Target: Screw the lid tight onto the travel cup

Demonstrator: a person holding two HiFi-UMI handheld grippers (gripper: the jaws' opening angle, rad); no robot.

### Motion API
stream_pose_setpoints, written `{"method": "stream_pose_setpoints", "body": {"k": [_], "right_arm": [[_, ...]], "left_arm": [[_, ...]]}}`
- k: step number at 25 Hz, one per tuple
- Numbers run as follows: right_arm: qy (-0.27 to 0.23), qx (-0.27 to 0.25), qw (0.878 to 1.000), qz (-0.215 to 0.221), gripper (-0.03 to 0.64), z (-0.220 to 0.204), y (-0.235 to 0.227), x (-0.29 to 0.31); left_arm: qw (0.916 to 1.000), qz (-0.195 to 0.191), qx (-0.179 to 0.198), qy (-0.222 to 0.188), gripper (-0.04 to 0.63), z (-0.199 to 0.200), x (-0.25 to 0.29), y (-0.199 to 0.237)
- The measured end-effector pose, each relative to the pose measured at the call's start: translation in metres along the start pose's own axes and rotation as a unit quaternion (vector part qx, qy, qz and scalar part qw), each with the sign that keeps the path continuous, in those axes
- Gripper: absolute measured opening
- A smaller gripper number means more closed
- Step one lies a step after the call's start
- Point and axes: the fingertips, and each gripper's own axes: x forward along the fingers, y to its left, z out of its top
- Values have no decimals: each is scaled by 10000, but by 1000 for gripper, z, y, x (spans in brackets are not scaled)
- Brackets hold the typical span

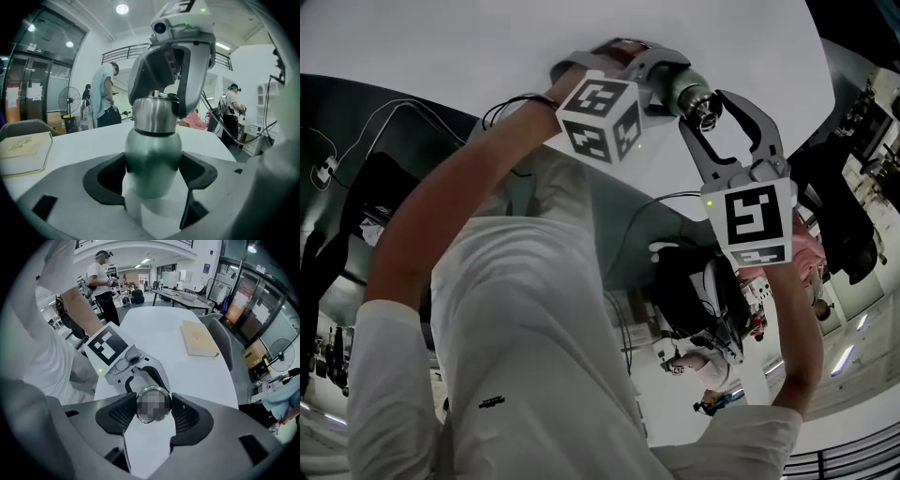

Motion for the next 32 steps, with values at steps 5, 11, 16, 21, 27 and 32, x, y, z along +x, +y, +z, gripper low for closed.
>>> {"method": "stream_pose_setpoints", "body": {"k": [5,11,16,21,27,32], "right_arm": [[-59,-735,9966,357,262,5,7,-6],[435,-2622,9578,1092,273,-4,11,-21],[737,-4671,8699,1402,273,-14,12,-16],[705,-5336,8269,1628,265,-15,16,-7],[701,-4807,8604,1544,232,-18,12,-7],[446,-2882,9485,1241,230,-9,12,-5]], "left_arm": [[10000,-46,15,-23,345,0,1,0],[10000,-66,19,-12,345,0,2,-1],[10000,-58,12,-12,345,-1,2,-1],[10000,-53,20,-29,345,0,2,-1],[10000,-40,24,-37,345,4,7,0],[10000,-4,2,-15,345,0,2,-2]]}}
